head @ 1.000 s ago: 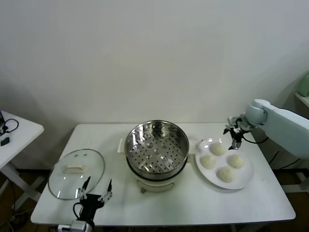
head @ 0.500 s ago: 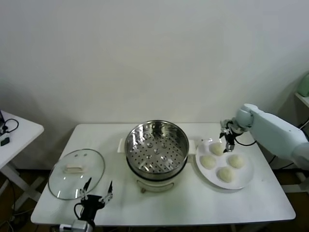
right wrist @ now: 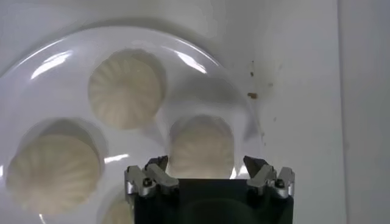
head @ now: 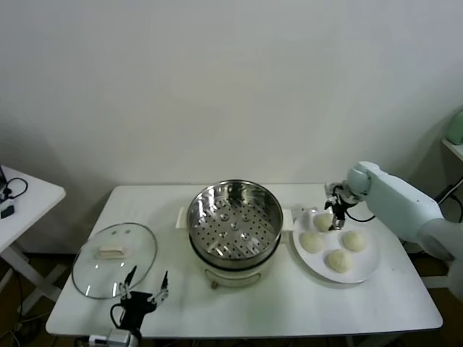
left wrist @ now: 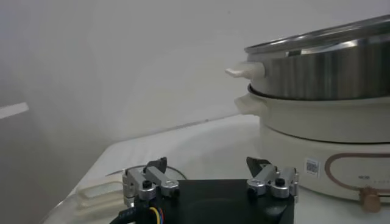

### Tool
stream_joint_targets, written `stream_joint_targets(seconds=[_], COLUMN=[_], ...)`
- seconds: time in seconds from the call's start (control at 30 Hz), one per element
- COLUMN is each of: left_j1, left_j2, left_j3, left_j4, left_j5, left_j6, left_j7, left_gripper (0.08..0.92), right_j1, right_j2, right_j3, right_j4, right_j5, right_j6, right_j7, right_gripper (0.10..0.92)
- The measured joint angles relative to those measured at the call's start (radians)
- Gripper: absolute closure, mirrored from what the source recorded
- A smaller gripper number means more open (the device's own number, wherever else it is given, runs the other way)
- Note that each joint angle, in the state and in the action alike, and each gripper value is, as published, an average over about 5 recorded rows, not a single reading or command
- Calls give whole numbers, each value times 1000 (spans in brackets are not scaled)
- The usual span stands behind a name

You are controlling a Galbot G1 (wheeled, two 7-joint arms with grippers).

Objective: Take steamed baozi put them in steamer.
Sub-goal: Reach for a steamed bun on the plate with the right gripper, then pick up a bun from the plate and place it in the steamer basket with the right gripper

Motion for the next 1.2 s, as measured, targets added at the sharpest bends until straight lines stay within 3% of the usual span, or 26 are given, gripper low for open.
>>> stream_joint_targets(seconds=[0.27, 0.53, 0.87, 1.2], left_j1=[1, 2, 3, 1], left_j2=[0, 0, 0, -3], left_j3=[-2, -4, -5, -3], left_j4=[-2, -3, -4, -3], left_j5=[-1, -2, -2, 3], left_j6=[0, 1, 1, 0], left_j7=[0, -1, -3, -7], left_gripper=[177, 177, 177, 177], right_j1=[-1, 4, 82, 387], right_j2=[14, 16, -22, -63], right_j3=[6, -1, -83, -350], right_j4=[-19, -21, 49, 276], right_j5=[-6, 3, 71, 241], right_j6=[3, 4, 22, 109], right_j7=[-8, -19, -39, -63], right_gripper=[304, 476, 485, 482])
